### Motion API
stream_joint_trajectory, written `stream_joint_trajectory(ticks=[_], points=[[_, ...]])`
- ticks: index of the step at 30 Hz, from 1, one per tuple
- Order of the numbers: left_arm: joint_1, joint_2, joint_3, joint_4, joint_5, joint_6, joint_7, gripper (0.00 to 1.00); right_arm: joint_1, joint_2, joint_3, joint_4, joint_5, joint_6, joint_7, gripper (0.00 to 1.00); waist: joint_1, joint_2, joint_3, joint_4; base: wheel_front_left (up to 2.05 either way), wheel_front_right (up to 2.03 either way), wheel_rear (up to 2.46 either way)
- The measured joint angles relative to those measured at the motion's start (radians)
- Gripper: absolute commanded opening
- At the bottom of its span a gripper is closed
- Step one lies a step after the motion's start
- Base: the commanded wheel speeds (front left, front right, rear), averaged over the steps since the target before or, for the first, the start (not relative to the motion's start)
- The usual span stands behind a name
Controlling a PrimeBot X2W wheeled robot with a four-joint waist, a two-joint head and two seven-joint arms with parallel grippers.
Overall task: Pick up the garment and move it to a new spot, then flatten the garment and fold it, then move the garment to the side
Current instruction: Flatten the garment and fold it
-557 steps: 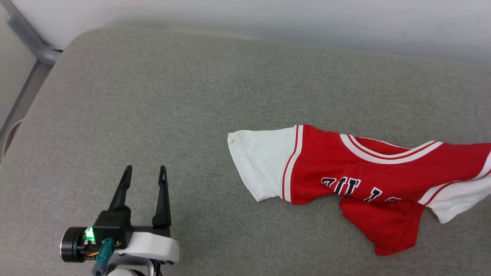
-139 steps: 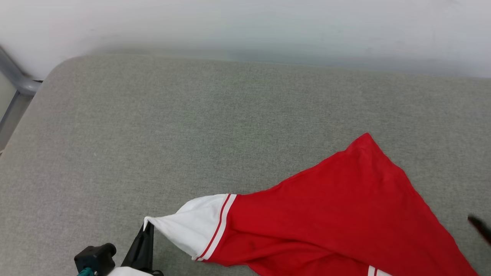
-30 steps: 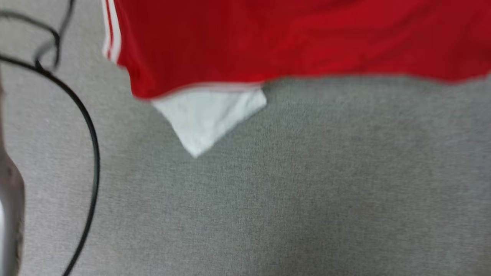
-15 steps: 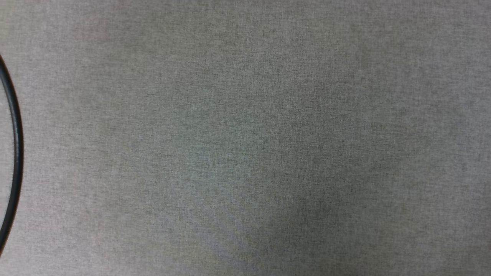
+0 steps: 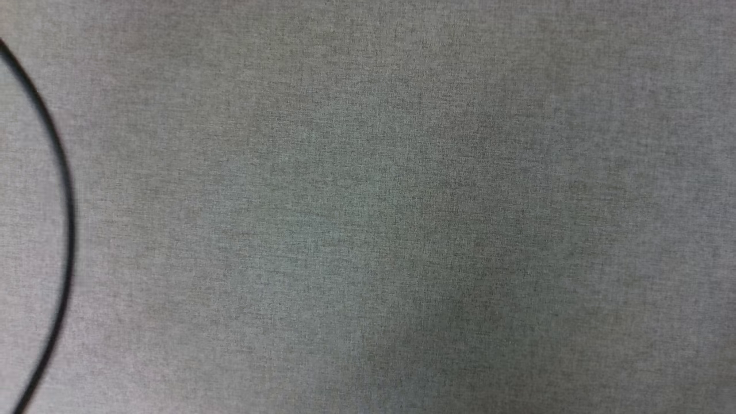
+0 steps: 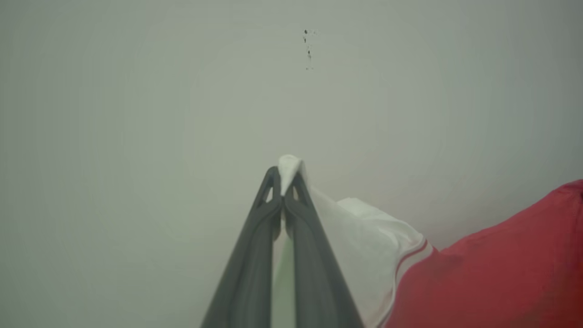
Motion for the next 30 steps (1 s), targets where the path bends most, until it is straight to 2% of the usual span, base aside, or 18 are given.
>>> stream_joint_trajectory(ticks=[6,12,23,30], points=[[0.233,0.001,0.006,-0.004,-0.058,0.000,-0.078,0.00,0.181,-0.038,0.077,0.010,0.082,0.000,-0.070,0.00,-0.0001,0.0000,-0.034,0.007,0.00,0.00,0.00],[0.488,-0.005,0.007,-0.065,-0.079,0.007,-0.109,0.00,0.386,-0.071,0.148,-0.045,0.165,0.000,-0.126,0.00,-0.0002,0.0000,-0.097,0.014,0.00,0.00,0.00],[1.034,-0.009,-0.001,-0.342,-0.090,0.117,-0.117,0.00,0.818,-0.166,0.236,-0.222,0.227,0.000,-0.146,0.00,-0.0003,0.0000,-0.255,0.017,0.00,0.00,0.00],[1.331,0.007,-0.015,-0.459,-0.119,0.184,-0.097,0.00,1.061,-0.174,0.225,-0.260,0.251,0.000,-0.141,0.00,-0.0005,0.0000,-0.370,0.018,0.00,0.00,0.00]])
